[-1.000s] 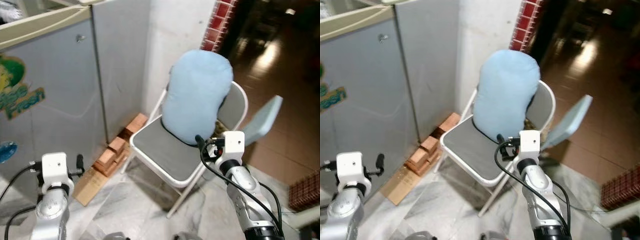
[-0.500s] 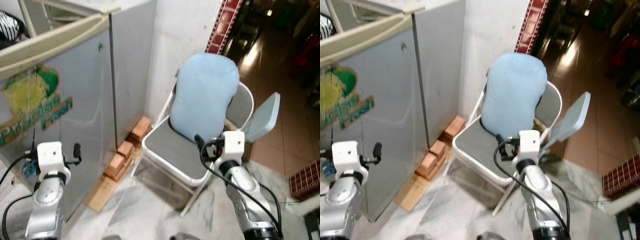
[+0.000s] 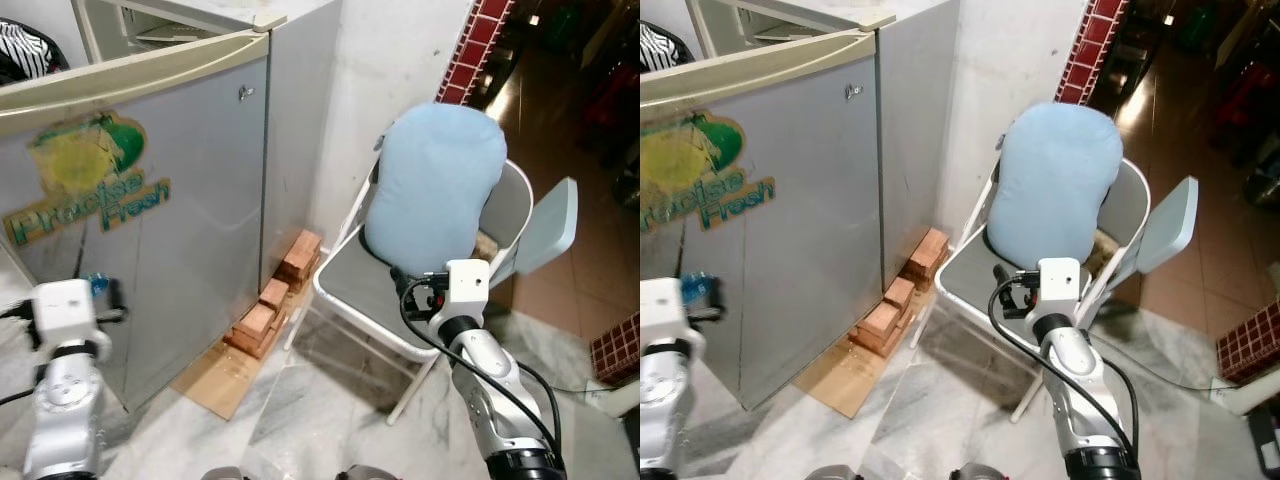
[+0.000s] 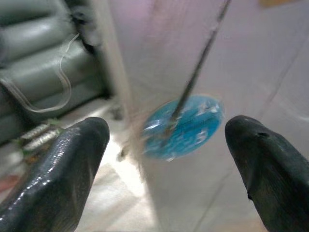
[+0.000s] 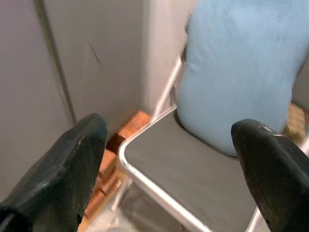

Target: Restocking fridge

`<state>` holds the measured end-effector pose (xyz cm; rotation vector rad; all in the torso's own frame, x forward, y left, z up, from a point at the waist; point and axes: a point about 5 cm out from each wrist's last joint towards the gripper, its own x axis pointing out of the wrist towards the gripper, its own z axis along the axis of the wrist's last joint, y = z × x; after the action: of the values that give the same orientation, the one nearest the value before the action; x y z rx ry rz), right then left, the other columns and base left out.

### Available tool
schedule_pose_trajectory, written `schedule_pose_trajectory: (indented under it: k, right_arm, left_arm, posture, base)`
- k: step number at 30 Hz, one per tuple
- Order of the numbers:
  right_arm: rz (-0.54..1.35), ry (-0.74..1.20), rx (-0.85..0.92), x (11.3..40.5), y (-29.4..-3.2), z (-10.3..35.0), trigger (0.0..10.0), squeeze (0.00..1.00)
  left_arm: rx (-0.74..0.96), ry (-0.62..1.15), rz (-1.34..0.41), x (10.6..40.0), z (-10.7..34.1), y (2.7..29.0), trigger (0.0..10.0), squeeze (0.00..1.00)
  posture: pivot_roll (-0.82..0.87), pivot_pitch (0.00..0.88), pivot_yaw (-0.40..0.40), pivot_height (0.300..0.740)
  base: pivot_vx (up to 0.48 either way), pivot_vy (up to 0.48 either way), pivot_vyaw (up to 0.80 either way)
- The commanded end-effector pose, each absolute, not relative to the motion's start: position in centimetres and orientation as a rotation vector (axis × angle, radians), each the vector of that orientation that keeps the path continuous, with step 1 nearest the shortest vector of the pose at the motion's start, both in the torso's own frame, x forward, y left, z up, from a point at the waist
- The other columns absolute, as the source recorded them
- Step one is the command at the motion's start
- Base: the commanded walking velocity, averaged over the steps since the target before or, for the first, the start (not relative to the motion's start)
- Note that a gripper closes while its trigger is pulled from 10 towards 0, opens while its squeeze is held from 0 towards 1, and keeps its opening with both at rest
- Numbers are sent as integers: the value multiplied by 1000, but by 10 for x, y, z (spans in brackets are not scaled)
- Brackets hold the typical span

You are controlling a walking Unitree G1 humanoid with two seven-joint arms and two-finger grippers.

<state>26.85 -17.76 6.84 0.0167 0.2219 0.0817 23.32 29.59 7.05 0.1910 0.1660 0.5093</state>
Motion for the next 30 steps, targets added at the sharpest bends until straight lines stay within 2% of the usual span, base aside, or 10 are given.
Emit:
schedule_pose_trajectory:
  k: [1,13,17,30]
  right_arm:
    - [67,216,23,271,-178,70,10000,0]
    - [52,207,24,273,-179,70,10000,0]
    - [37,210,27,273,-179,70,10000,0]
    - [35,211,27,272,-181,70,10000,0]
  left_arm:
    - [189,187,544,229,67,305,10000,0]
    - [209,167,565,235,72,312,10000,0]
    - [180,163,539,235,68,299,10000,0]
    - [138,188,471,234,56,273,10000,0]
  posture:
    - [73,0,-82,740]
    - [65,0,-73,740]
    - [63,0,-72,740]
    - [60,0,-72,740]
  base:
    - [0,480,0]
    - [0,480,0]
    - [0,480,0]
    - [0,480,-669]
